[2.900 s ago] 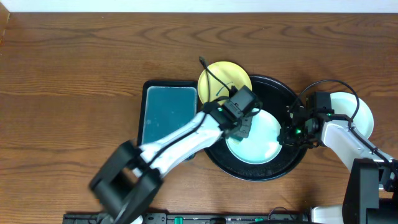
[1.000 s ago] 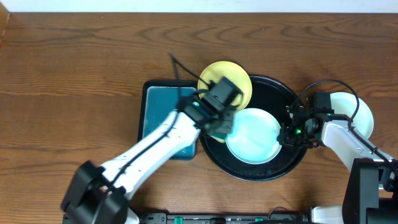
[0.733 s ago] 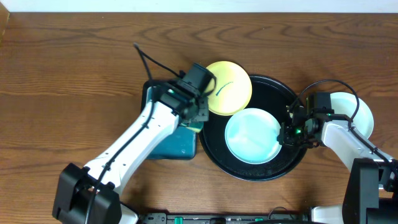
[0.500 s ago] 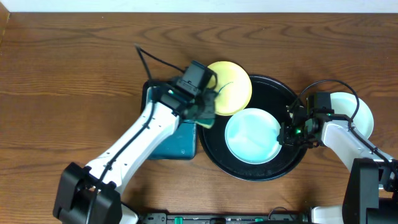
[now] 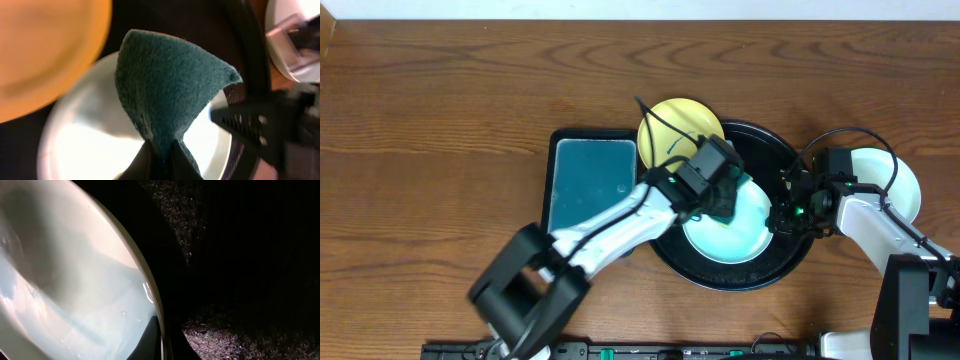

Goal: Clean dirty plates on tray and stack at the side
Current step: 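Scrub the tilted pale green plate with the sponge in the left gripper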

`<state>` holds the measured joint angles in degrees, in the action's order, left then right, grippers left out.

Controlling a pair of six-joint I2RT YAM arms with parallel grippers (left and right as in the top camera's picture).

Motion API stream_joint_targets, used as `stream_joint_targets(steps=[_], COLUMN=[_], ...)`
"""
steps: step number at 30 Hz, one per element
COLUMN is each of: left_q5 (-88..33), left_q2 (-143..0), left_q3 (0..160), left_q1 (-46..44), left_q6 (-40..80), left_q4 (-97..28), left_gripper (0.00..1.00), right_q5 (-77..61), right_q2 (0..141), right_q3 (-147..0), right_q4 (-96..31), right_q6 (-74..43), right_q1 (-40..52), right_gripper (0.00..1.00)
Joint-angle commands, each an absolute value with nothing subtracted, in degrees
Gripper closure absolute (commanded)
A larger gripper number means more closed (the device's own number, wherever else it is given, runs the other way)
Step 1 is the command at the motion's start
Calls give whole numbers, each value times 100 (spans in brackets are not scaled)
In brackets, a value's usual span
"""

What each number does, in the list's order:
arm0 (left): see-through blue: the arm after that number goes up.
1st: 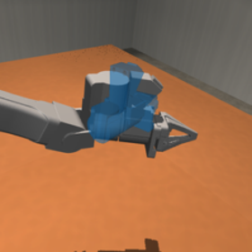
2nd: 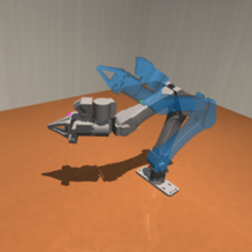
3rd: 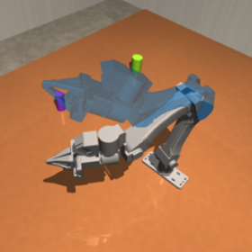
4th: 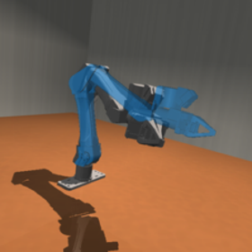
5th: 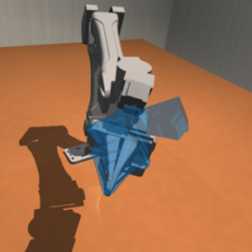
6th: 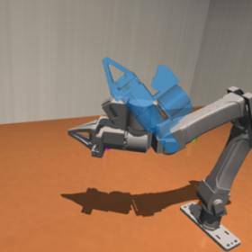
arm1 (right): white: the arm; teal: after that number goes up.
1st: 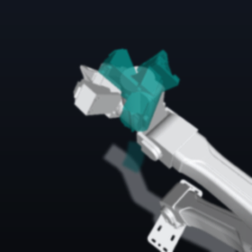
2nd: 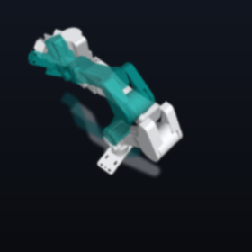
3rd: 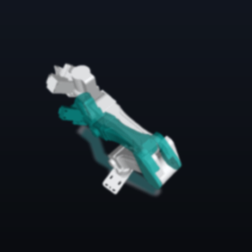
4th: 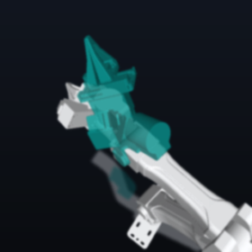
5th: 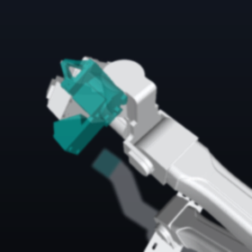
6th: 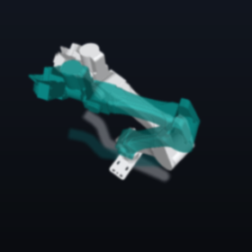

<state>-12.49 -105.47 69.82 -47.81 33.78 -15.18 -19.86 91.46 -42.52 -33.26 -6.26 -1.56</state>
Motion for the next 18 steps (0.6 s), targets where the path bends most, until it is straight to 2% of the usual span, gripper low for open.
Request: stream_joint_targets(steps=[1,9,18], left_q5=[-1573,-1850,478], left_q2=[-10993,-11592,-11598], left_q3=[6943,6943,6943], left_q1=[-4950,-5284,-5052], left_q6=[3870,4018,4101], left_q4=[-1111,-622,-2206], left_gripper=[92,93,92], right_q5=[-1826,-1826,-1826], right_q2=[9292,9292,9292], right_q3=[-4139,-4139,-4139], right_q4=[-3288,-3293,-3297], right_q6=[-506,-504,-504], right_q1=[-10,-10,-10], right_gripper=[99,99,99])
